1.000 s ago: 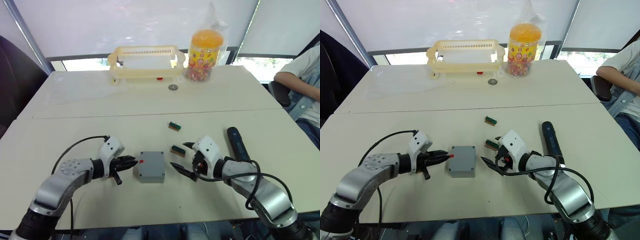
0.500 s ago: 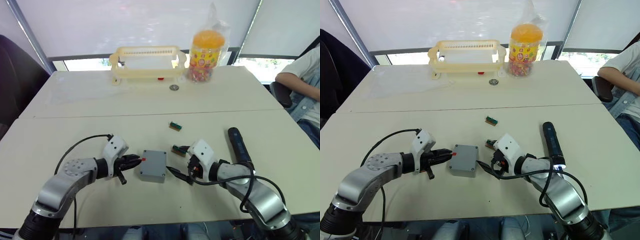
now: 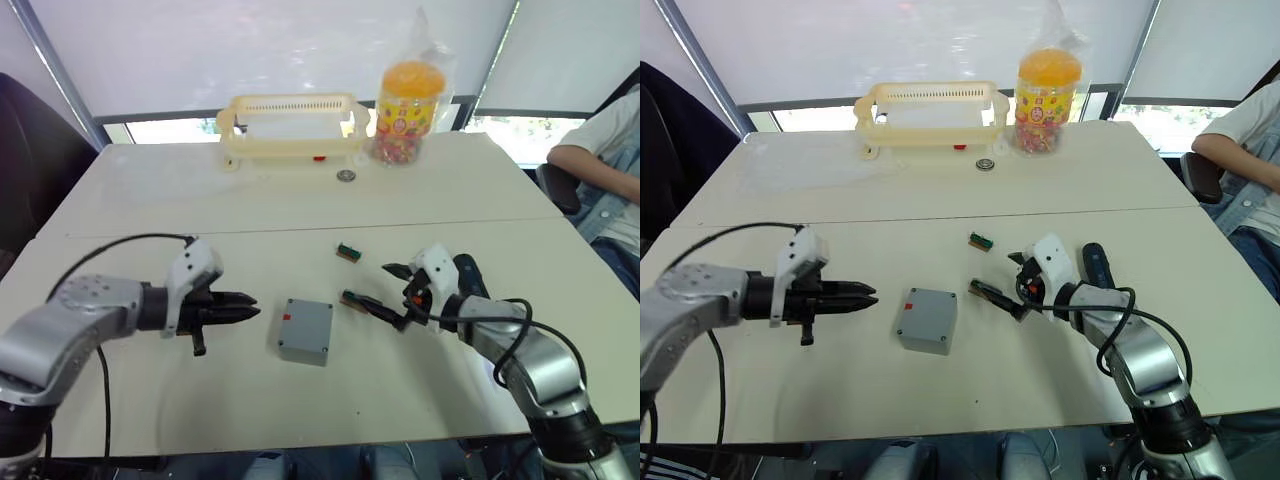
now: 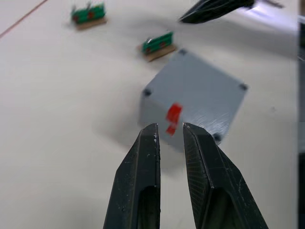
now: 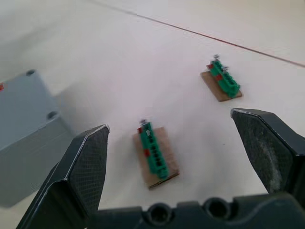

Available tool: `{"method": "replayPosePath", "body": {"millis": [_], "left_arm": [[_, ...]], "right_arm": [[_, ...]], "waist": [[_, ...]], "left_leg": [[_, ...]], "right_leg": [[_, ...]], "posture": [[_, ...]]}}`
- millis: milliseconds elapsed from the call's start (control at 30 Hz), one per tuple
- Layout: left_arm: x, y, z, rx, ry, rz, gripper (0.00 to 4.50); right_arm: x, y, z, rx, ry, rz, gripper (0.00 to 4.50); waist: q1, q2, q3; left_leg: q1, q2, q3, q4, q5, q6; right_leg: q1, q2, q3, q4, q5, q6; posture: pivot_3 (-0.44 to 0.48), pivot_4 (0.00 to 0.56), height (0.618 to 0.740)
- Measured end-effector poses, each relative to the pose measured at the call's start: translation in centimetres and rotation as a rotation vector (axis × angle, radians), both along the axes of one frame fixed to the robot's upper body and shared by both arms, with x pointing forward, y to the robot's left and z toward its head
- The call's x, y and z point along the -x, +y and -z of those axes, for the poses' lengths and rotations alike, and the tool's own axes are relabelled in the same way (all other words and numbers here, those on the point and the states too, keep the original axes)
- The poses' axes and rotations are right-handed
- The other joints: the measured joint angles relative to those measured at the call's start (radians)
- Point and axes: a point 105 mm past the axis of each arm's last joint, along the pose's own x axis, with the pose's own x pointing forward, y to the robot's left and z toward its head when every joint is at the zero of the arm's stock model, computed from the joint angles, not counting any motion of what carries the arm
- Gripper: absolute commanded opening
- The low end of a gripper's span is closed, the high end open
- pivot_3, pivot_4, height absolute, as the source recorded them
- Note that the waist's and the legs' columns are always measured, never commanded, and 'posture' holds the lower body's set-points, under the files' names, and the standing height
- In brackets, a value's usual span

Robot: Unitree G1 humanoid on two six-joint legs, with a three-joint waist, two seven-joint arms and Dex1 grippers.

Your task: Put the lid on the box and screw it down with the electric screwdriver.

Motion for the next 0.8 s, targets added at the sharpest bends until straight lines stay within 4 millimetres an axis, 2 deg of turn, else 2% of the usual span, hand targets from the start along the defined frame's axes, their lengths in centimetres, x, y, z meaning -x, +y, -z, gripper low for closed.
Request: {"method": "replayPosePath", "body": {"millis": [200, 400, 500, 567, 800], "left_arm": [[0.8, -0.7, -1.1, -0.025, -0.016, 0.07, 0.76], [0.9, -2.2, -1.7, 0.039, -0.019, 0.078, 0.76], [0.8, -2.5, -1.5, 0.058, -0.013, 0.062, 0.76], [0.8, -2.6, -1.2, 0.068, -0.002, 0.05, 0.76], [0.7, -2.3, -0.3, 0.069, 0.018, 0.015, 0.76]], "right_arm": [[-1.3, 0.4, 1.0, -0.049, 0.059, -0.009, 4.47], [-1.2, 2.2, 1.7, -0.057, 0.061, -0.059, 4.47], [-1.4, 2.8, 1.9, -0.036, 0.04, -0.07, 3.6], [-1.6, 3.1, 2.1, -0.003, 0.022, -0.077, 2.66], [-1.8, 3.4, 2.4, 0.036, -0.008, -0.083, 2.66]], "waist": [[-0.008, 0.0, 0.0], [-0.006, 0.0, 0.0], [-0.007, 0.0, 0.0], [-0.007, 0.0, 0.0], [-0.007, 0.0, 0.0]], "left_leg": [[0.0, 0.0, 0.0, 0.0, 0.0, 0.0], [0.0, 0.0, 0.0, 0.0, 0.0, -0.001], [0.0, 0.0, 0.0, 0.0, 0.001, -0.001], [0.0, 0.0, 0.0, 0.0, 0.001, -0.001], [0.0, 0.0, 0.0, 0.0, 0.001, -0.002]], "right_leg": [[-0.001, 0.001, 0.001, 0.001, 0.0, 0.0], [-0.001, 0.001, 0.001, 0.002, 0.0, 0.0], [-0.001, 0.001, 0.001, 0.002, 0.0, 0.0], [-0.001, 0.001, 0.001, 0.002, 0.0, 0.0], [-0.001, 0.001, 0.001, 0.002, 0.0, 0.0]], "posture": [[0.0, 0.15, 0.74], [0.0, 0.15, 0.74], [0.0, 0.15, 0.74], [0.0, 0.15, 0.74], [0.0, 0.15, 0.74]]}}
